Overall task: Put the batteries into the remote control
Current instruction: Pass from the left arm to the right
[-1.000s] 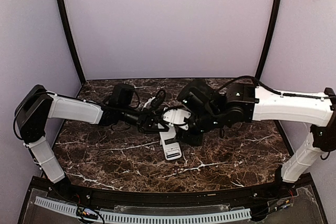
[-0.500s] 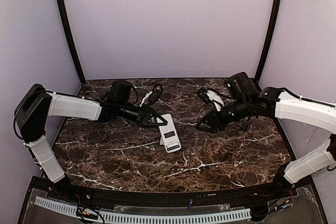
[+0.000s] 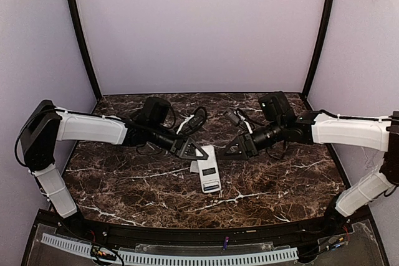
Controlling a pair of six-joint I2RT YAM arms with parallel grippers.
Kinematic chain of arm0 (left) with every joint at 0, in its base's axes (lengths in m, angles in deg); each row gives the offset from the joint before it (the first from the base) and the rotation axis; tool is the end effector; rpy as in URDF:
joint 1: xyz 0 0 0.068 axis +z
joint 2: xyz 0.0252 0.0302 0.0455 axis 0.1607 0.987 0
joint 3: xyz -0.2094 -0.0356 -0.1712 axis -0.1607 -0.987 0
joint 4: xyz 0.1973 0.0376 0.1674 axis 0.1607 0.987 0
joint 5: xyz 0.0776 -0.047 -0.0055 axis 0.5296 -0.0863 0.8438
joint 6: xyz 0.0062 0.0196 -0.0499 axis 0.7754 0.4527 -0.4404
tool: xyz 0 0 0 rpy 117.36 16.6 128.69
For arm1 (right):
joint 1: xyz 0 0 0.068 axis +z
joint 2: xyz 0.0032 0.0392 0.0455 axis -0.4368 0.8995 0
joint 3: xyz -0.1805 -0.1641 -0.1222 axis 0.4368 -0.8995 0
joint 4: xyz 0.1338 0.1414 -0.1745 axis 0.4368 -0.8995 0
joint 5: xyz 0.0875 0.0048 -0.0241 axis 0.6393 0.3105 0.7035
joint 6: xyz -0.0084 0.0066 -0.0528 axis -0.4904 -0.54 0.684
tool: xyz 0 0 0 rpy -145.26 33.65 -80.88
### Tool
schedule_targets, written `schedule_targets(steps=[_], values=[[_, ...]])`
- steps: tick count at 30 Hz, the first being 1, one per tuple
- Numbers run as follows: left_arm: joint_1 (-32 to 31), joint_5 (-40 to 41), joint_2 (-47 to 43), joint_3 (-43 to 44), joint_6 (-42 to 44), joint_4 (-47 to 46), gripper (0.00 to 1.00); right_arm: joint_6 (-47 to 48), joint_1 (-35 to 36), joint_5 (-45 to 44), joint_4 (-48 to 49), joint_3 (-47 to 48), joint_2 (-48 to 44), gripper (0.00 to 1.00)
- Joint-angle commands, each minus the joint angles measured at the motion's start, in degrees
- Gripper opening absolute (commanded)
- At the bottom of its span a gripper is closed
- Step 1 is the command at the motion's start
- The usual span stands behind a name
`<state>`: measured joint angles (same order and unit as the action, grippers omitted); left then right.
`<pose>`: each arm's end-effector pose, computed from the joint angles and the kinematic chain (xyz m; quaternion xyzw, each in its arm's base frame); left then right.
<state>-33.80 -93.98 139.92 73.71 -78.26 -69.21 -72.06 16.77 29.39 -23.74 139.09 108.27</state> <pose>0.2518 -0.2771 0.2234 0.3525 0.7084 -0.6004 0.1156 0.2043 0.2225 0.2562 -0.3537 0.7701 0.4988 0.1816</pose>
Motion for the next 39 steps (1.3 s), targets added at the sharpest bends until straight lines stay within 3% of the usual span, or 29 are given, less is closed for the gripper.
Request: schedule_targets(steps=[1,19,27,39], values=[[-0.3,-0.6,0.2,1.6,1.4,0.6,0.00,-4.5,-0.4,8.6,7.3,-1.3,2.0,0.50],[-1.2,-3.8,0.4,1.3,-4.1,-10.6,0.00,-5.4,1.3,12.8,10.8,-2.5,6.9,0.39],[-1.2,-3.3,-2.2,0.7,0.2,-5.4,0.00,-2.5,-3.7,11.6,5.6,-2.8,0.8,0.41],[-1.8,-3.0,-1.5,3.5,0.2,-5.5,0.00,-2.2,-0.3,14.0,6.3,0.6,7.1,0.39]])
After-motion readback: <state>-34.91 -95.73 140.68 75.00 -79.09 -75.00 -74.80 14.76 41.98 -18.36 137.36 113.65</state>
